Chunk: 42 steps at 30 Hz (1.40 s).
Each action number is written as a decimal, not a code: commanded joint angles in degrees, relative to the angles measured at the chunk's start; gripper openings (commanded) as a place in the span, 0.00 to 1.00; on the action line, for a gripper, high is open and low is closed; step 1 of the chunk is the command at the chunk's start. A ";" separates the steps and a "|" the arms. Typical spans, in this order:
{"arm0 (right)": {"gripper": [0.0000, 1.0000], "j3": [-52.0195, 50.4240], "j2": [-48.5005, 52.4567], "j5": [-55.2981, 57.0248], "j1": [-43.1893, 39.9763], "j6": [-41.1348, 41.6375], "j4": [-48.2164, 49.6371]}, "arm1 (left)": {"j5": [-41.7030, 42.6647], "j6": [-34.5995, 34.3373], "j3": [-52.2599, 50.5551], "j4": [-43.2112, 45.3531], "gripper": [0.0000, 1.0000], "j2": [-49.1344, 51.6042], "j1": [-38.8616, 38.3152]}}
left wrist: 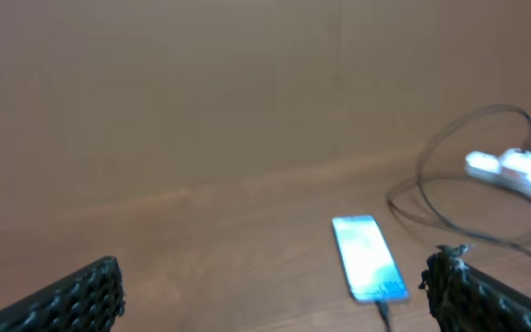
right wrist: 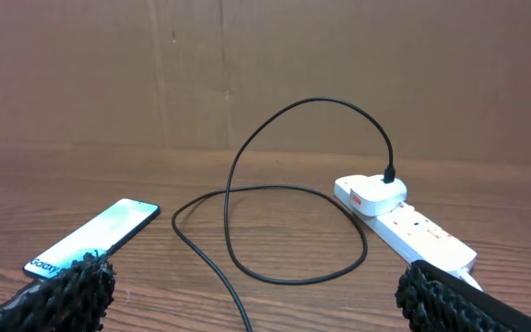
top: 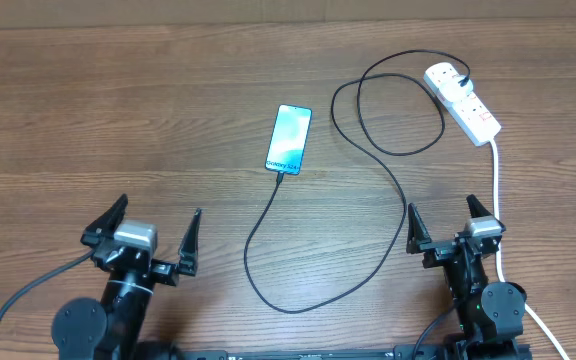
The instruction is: Plug charger to phone and switch on socket
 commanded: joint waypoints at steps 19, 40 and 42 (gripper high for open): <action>1.00 -0.57 -0.68 0.44 -0.04 0.35 0.31 | -14.29 -9.16 -20.92 19.32 0.99 -10.73 1.51; 1.00 -0.57 -0.68 0.44 -0.04 0.35 0.31 | -22.56 -10.60 -28.09 17.14 1.00 -10.75 1.46; 1.00 -0.57 -0.68 0.44 -0.04 0.35 0.31 | -22.53 -9.16 -28.09 17.11 0.99 -10.73 1.46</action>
